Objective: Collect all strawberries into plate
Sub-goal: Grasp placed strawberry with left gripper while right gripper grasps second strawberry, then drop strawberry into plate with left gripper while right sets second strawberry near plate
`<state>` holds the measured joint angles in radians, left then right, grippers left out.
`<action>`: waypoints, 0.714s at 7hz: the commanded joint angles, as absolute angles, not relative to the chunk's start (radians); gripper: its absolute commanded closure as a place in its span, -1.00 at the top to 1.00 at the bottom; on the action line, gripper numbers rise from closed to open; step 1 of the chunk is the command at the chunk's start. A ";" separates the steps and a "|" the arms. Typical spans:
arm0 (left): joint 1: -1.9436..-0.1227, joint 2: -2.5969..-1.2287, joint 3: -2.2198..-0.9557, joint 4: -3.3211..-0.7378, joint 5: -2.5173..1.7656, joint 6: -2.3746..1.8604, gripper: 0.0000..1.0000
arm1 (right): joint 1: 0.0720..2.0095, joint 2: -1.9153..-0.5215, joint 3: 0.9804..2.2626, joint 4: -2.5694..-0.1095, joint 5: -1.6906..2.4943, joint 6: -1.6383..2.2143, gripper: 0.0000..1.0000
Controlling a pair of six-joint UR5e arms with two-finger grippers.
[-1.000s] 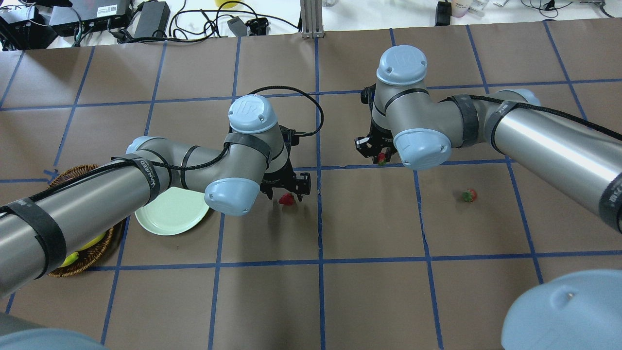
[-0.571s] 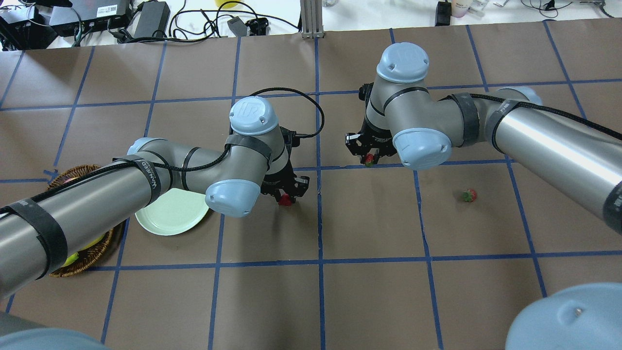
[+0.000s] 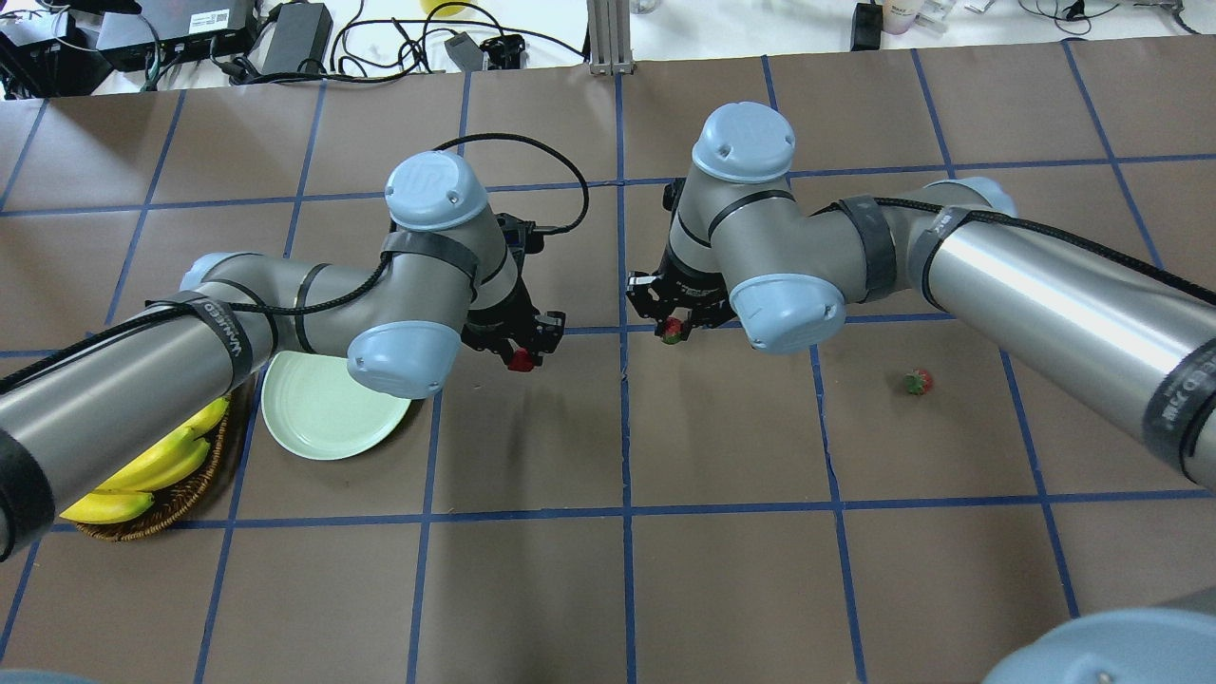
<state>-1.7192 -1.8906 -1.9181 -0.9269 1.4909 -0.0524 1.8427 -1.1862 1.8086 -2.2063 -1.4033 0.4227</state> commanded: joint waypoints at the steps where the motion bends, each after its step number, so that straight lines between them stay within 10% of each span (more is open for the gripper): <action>1: -1.571 -1.842 -1.914 -0.977 1.489 0.049 -1.00 | 1.949 -1.161 1.806 -2.265 -1.391 0.582 -1.00; 4: -1.400 -1.836 -1.939 -1.000 1.509 0.280 -1.00 | 2.066 -1.045 1.764 -2.358 -1.391 0.778 -1.00; 5: -1.352 -1.851 -1.940 -0.997 1.532 0.320 -1.00 | 2.065 -1.045 1.761 -2.355 -1.391 0.776 -0.52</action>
<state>-1.4146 -1.8405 -1.9377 -0.9978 1.5086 0.2619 2.0537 -1.0658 1.7719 -2.3444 -1.3913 0.7560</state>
